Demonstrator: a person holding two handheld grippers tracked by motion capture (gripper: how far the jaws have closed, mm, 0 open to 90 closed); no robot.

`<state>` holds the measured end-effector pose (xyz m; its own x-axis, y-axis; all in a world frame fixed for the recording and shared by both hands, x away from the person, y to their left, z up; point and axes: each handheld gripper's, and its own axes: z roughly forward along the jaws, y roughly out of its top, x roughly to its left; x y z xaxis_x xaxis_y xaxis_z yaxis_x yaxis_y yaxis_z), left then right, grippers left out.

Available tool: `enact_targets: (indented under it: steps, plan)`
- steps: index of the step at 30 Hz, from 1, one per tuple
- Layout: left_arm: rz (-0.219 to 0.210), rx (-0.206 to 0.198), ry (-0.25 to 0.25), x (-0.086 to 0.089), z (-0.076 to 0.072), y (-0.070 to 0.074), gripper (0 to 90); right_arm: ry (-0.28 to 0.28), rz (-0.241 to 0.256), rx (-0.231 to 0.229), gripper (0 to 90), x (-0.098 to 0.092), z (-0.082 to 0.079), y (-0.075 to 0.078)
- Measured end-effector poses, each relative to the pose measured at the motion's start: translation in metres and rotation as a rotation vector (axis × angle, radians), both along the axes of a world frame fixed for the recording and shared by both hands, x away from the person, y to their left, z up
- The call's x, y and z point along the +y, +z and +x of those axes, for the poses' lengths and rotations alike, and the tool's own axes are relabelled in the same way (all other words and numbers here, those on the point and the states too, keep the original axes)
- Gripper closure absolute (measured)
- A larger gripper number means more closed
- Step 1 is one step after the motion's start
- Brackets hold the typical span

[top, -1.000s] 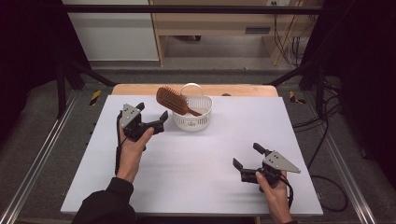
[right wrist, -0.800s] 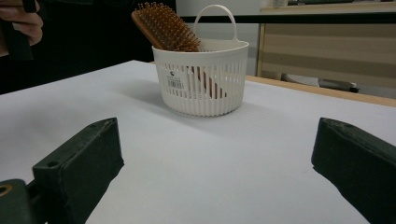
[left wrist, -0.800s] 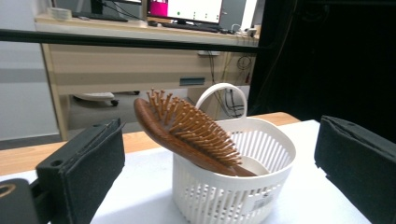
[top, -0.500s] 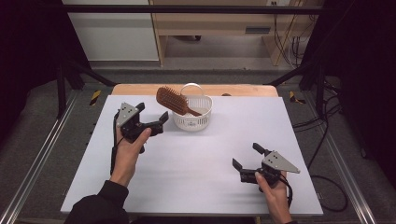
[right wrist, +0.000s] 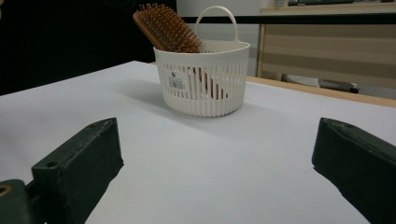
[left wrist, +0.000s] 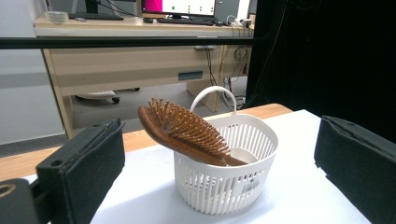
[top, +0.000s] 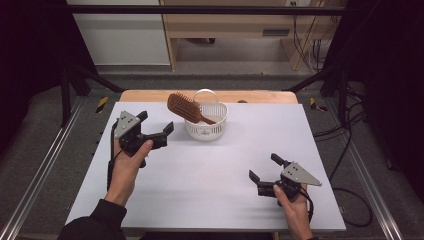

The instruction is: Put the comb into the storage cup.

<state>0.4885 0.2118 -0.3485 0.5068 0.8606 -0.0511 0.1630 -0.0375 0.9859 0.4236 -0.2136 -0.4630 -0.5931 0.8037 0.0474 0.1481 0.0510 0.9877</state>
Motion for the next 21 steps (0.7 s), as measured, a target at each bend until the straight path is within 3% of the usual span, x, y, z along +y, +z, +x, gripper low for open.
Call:
enact_targets:
  steps: [7, 21]
  plan:
    - [-0.001, -0.006, 0.020, 0.017, -0.009, 0.004, 1.8, -0.008, -0.006, 0.000, 2.0, 0.000, 0.000, -0.001]
    - [0.005, -0.044, 0.081, 0.070, -0.032, 0.017, 1.2, -0.014, -0.015, -0.012, 2.7, -0.001, -0.001, 0.002]
